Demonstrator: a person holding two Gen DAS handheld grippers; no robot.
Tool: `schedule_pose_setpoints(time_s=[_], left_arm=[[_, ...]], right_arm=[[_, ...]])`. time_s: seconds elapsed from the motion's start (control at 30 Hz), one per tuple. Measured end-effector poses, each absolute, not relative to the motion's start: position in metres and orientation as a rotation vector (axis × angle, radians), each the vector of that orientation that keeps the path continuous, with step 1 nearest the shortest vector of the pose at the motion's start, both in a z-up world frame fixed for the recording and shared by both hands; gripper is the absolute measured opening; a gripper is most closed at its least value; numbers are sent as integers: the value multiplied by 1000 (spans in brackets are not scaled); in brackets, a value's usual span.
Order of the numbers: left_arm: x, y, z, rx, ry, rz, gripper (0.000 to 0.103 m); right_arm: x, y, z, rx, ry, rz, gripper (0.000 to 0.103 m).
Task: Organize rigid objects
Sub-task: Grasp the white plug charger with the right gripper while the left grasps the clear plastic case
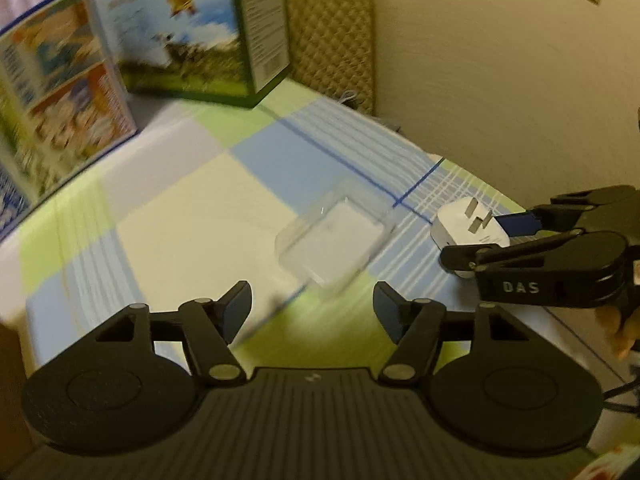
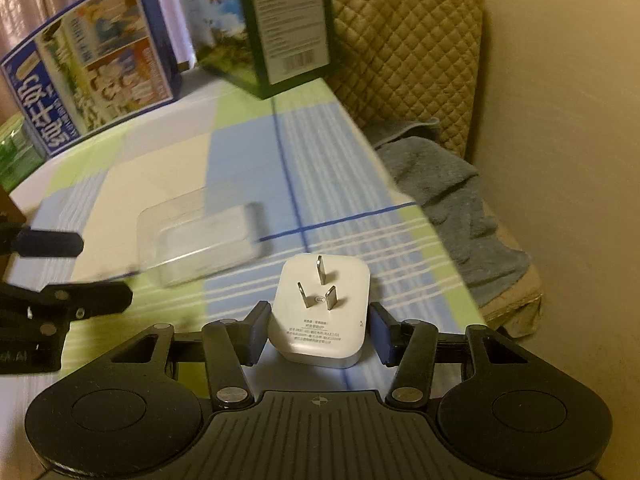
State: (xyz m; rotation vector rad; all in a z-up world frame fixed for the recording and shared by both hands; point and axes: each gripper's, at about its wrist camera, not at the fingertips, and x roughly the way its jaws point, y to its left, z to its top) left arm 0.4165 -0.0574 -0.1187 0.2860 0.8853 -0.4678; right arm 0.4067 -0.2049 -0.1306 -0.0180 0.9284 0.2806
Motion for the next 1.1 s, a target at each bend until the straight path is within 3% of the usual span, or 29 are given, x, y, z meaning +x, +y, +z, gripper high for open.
schedule_pose_setpoints(time_s=[0.1, 0.53, 0.63, 0.7, 0.87, 1.1], left_arm=[[430, -65, -122, 334, 861, -530, 69], [456, -93, -148, 575, 846, -688, 70], [458, -95, -153, 561, 862, -683, 67], [458, -94, -154, 534, 876, -679, 59], [452, -89, -153, 463, 904, -626, 52], [429, -79, -151, 337, 974, -496, 51]], right_arm=[[411, -208, -129, -14, 927, 285, 49], [419, -209, -130, -11, 942, 294, 49], [419, -209, -130, -11, 941, 293, 49], [419, -208, -131, -18, 937, 292, 49], [419, -205, -131, -41, 928, 287, 48], [413, -199, -132, -60, 926, 317, 48]])
